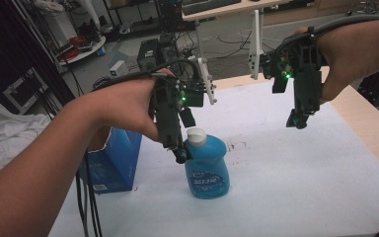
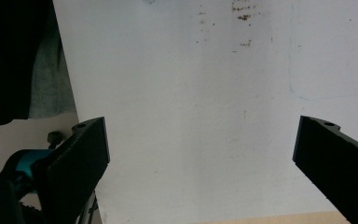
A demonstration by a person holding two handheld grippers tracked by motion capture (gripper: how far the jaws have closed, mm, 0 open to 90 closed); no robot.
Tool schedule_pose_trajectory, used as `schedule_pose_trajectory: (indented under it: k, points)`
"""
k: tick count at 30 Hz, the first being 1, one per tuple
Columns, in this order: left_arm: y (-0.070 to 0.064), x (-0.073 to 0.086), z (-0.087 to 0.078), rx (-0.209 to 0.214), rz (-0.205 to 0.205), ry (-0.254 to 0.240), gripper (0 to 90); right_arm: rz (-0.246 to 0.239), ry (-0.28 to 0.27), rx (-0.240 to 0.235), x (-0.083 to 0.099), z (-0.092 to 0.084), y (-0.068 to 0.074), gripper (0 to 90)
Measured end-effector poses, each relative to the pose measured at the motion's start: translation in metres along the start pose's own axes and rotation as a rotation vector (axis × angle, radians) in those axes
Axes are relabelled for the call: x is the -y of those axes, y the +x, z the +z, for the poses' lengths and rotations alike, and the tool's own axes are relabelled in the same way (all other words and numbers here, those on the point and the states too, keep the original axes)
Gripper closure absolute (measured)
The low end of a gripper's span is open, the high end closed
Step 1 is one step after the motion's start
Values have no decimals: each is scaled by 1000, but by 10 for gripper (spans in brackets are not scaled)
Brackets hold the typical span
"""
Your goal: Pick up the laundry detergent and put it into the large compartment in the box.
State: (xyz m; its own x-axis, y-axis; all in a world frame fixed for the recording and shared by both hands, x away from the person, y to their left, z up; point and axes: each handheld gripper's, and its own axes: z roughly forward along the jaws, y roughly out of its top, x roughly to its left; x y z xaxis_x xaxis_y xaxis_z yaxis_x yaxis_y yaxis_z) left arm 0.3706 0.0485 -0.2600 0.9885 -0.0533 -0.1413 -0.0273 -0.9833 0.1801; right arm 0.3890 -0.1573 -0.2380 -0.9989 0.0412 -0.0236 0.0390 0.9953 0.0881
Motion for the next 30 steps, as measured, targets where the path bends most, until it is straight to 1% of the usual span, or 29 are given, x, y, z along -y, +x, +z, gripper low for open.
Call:
schedule_pose_trajectory:
  k: [2,4,9,11,13,16,17,20,21,22,24,30]
  points:
    - [1,-1,5,7,-2,-4,44,4,1,-3,1,0,0,28]
    - [1,-3,9,6,-1,-1,44,1,0,-1,1,1,0,28]
    - [1,-8,16,6,7,4,44,3,1,-4,2,3,0,27]
    - [0,-10,19,10,12,11,44,7,1,-7,2,3,0,27]
    - [0,-12,23,8,12,15,44,1,-1,-8,3,5,-1,28]
    - [-1,-15,29,2,16,24,44,7,4,-10,3,6,-1,28]
    - [-1,-16,30,1,17,26,44,1,2,-11,2,6,-1,28]
    - [-2,-18,34,0,20,37,44,7,5,-12,2,7,-1,27]
    - [-2,-19,37,-9,18,50,44,1,2,-13,2,7,-2,28]
    - [-2,-19,38,-11,20,56,44,6,8,-13,1,8,-1,28]
    - [-2,-19,39,-18,18,59,44,-1,6,-16,1,8,-2,28]
    - [-1,-21,42,-43,8,87,44,6,9,-15,1,8,-2,28]
